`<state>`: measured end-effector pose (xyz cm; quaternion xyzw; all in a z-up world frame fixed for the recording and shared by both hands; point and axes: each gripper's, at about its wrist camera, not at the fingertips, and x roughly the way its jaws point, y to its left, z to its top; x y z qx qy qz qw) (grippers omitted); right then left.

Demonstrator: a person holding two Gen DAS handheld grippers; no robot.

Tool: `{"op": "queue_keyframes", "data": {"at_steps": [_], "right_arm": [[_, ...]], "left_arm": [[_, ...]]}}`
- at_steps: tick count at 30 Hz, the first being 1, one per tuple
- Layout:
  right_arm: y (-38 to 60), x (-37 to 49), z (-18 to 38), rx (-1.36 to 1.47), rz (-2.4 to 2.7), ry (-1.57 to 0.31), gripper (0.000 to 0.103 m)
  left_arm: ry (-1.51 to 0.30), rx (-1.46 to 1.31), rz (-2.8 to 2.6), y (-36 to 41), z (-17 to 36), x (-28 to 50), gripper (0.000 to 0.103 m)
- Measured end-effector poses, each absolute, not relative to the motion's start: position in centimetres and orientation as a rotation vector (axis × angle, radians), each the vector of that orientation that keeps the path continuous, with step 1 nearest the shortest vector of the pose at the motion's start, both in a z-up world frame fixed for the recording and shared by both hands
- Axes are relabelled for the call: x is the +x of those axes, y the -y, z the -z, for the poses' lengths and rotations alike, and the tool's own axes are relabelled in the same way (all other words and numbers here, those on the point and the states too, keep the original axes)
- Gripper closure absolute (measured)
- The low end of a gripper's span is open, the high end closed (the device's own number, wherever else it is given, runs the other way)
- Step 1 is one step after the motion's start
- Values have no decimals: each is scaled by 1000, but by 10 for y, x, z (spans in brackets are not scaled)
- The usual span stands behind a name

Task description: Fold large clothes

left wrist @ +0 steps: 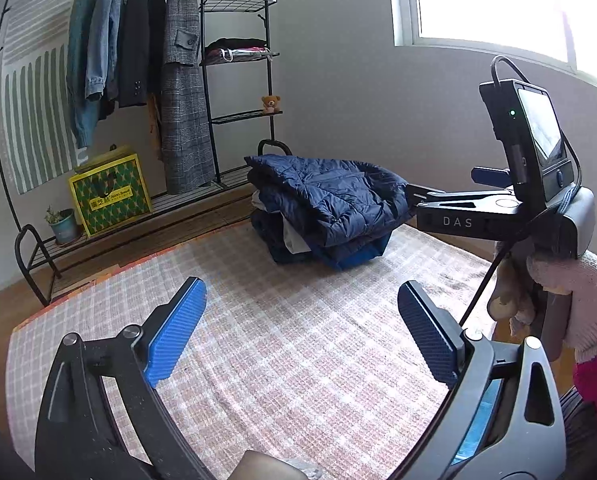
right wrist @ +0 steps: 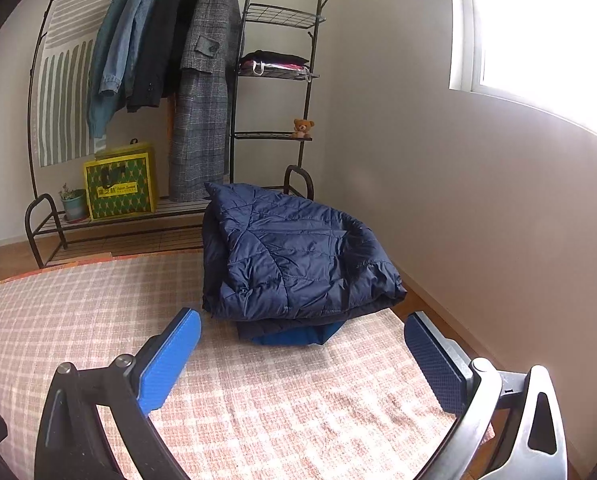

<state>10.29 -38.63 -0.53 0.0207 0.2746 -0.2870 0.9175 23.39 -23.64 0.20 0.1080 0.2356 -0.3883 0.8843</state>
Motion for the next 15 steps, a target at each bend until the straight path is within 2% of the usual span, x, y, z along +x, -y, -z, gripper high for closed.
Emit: {"op": "queue_keyframes", "data": {"at_steps": [5,15], "right_arm": [[383,110,12,25,588,-580,0],[380,113,13,34,582,-573,0]], "left_arm": [[-486,248,781,235,1,233,0],[-461,261,728,229,-2,232,0]]}}
